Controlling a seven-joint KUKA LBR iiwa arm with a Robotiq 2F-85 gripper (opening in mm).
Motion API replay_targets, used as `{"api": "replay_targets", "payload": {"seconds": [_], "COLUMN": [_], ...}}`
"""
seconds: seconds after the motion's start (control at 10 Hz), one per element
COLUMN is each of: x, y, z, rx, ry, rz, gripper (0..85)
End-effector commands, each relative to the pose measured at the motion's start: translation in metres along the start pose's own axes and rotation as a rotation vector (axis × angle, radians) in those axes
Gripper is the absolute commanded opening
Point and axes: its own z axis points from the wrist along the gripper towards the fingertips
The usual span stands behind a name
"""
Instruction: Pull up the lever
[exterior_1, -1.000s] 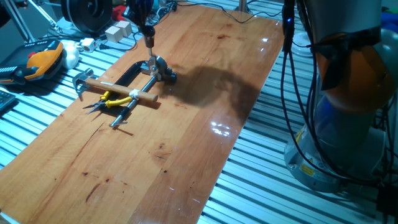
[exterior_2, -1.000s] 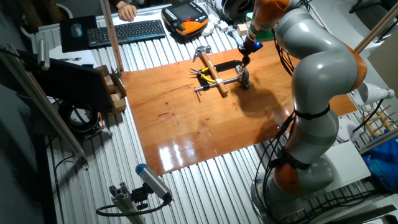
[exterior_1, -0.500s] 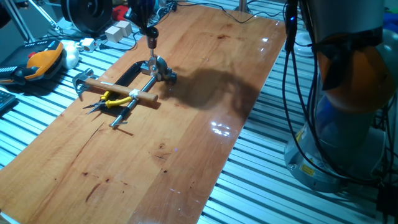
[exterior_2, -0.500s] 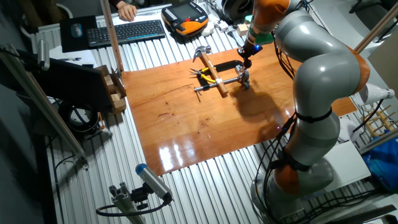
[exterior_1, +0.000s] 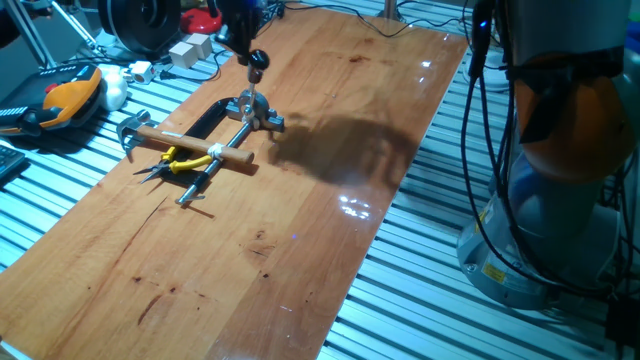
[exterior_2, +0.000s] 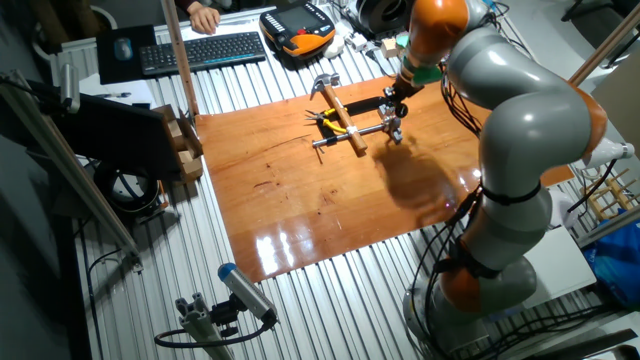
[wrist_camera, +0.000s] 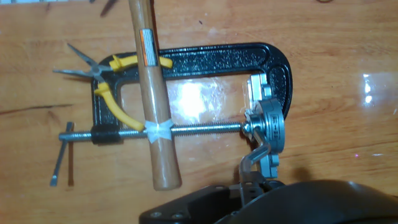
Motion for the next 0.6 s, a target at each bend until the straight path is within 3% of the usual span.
{"api": "replay_targets", "payload": {"seconds": [0.0,0.5], "x": [0.0027,0.0114], "y": [-0.0011,-0.0065], "z": [0.0007,0.0066], "rx": [0.0,0.006], "ry": [-0.002,-0.015], "rz": [-0.003,-0.018], "gripper": [0.0,0.0]}}
